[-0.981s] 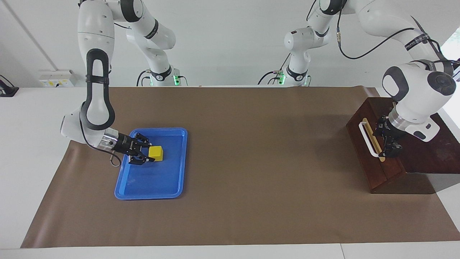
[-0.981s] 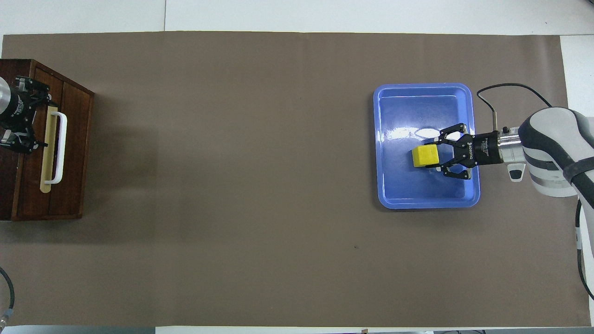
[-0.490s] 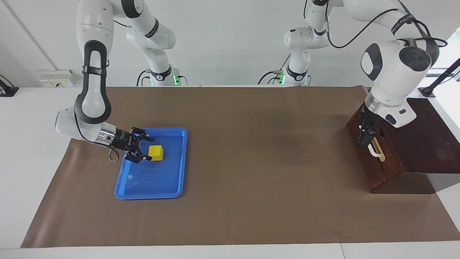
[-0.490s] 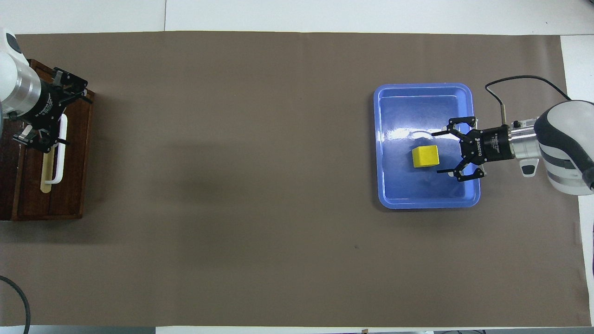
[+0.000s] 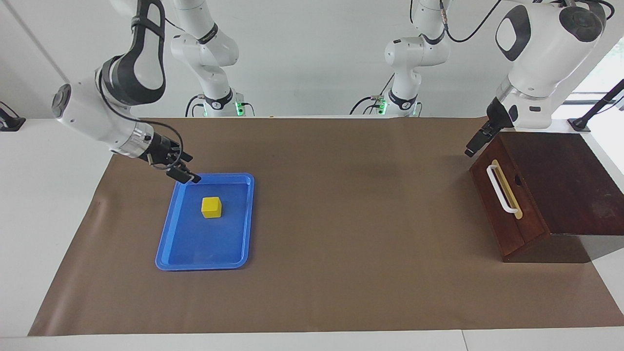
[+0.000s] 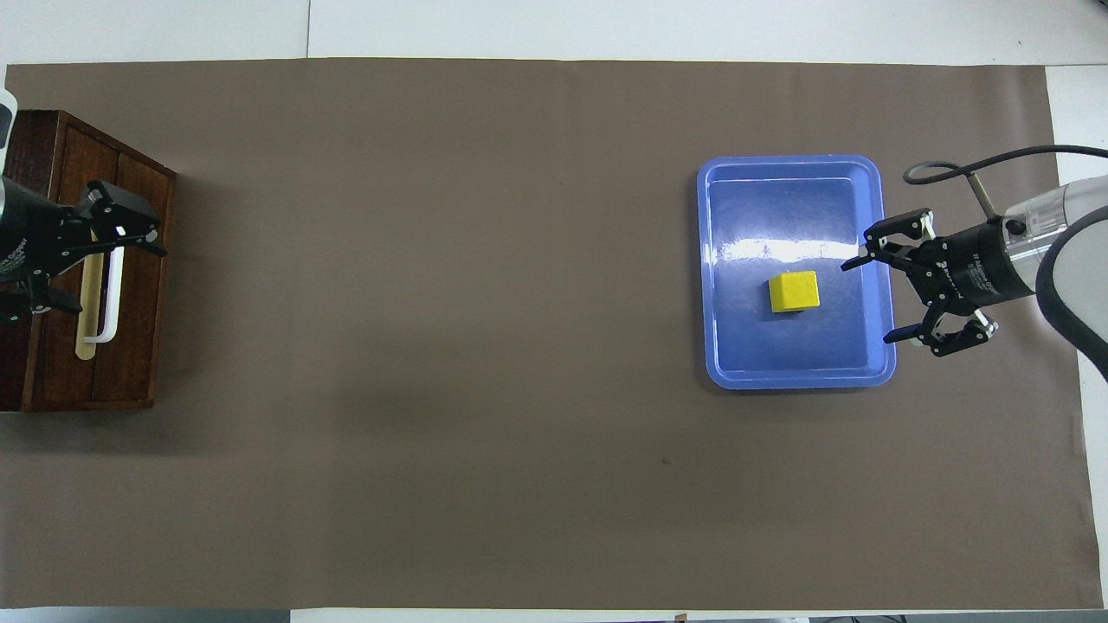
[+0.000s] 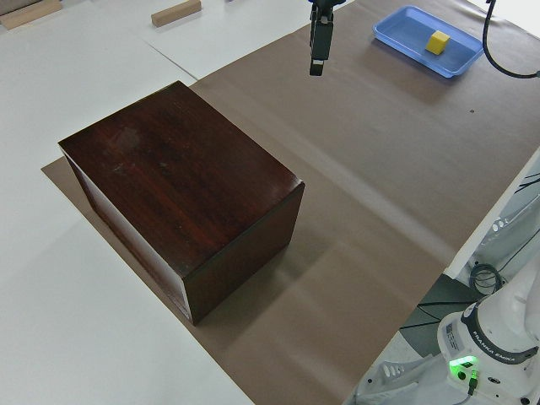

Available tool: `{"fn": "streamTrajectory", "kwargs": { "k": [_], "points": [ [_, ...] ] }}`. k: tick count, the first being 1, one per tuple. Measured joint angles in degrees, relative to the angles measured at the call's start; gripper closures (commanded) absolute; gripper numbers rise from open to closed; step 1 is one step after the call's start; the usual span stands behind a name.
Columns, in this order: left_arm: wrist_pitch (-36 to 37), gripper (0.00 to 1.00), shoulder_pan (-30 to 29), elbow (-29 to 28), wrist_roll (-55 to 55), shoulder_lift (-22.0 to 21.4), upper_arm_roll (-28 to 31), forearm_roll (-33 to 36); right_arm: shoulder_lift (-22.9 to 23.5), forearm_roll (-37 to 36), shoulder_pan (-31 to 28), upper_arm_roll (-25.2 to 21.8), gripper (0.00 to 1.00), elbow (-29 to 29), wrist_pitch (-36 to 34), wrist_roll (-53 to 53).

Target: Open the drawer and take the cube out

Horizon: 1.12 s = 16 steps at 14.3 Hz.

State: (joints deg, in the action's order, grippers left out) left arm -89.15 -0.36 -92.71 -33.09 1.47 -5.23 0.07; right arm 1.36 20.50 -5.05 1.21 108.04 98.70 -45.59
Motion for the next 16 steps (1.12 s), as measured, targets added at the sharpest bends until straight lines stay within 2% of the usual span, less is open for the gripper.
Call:
{"fn": "streamTrajectory", "kwargs": {
  "k": [4,8,12,16],
  "points": [
    [2.7,0.0,-1.7,0.3,11.0,0.0,-3.2,-0.1,-7.5,-12.9,5.9,0.4,0.0,-2.0,-4.4,9.7],
    [3.5,0.0,-1.8,1.3,13.7,-0.9,-4.3,-2.1,-12.1,-18.3,7.4,0.4,0.0,-2.0,-7.0,27.8],
    [4.1,0.0,-2.2,1.3,16.4,-1.6,-4.7,-2.3,-10.4,-18.9,6.4,-0.4,0.0,-2.0,-3.8,37.1],
    [4.5,0.0,-3.1,1.3,21.8,-1.8,-3.5,-2.3,-3.4,-21.6,6.2,-0.5,0.0,-9.4,-6.4,40.7]
  ]
}}
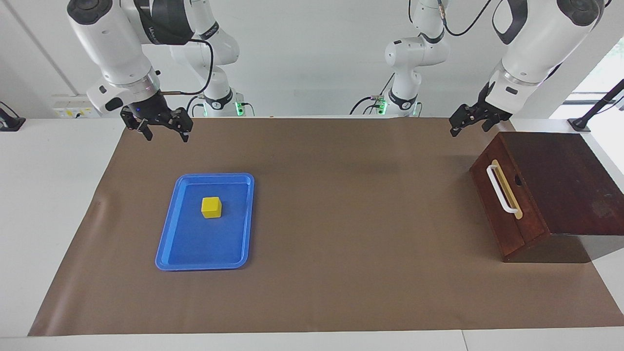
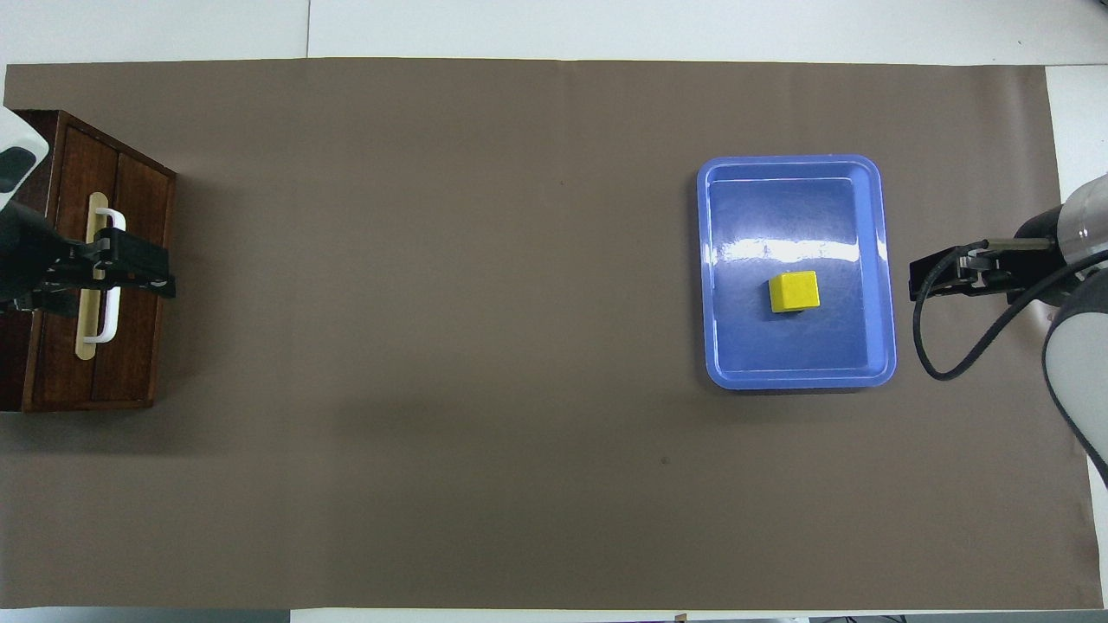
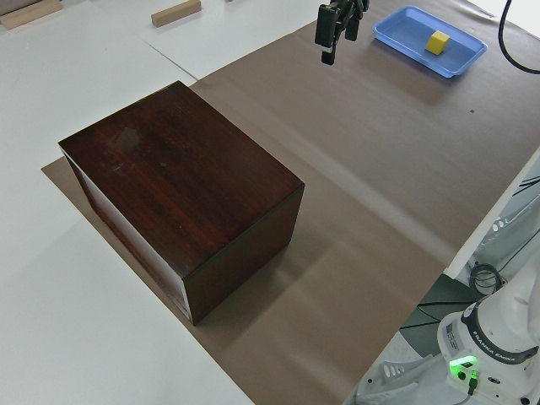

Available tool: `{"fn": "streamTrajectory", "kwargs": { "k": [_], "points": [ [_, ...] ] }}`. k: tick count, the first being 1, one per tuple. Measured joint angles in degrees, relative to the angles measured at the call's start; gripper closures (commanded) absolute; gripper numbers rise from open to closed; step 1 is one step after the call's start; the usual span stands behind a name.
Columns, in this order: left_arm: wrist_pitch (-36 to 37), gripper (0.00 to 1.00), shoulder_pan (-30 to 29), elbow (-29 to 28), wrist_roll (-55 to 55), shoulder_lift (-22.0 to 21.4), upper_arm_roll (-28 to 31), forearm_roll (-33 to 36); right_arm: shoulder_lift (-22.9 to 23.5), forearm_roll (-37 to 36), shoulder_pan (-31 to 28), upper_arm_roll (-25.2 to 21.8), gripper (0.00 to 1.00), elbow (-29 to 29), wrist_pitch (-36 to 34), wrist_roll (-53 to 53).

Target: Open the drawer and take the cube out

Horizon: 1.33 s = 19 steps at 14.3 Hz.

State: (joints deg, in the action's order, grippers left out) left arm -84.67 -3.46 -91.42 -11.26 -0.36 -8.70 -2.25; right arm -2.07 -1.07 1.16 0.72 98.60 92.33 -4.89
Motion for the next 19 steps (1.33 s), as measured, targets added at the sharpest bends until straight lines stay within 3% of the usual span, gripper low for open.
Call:
{"fn": "streamTrajectory", "kwargs": {
  "k": [19],
  "points": [
    [-1.5,0.0,0.1,0.0,3.7,-0.2,1.8,0.0,1.0,-1.2,0.0,0.1,0.0,0.5,0.1,5.8]
  ]
}}
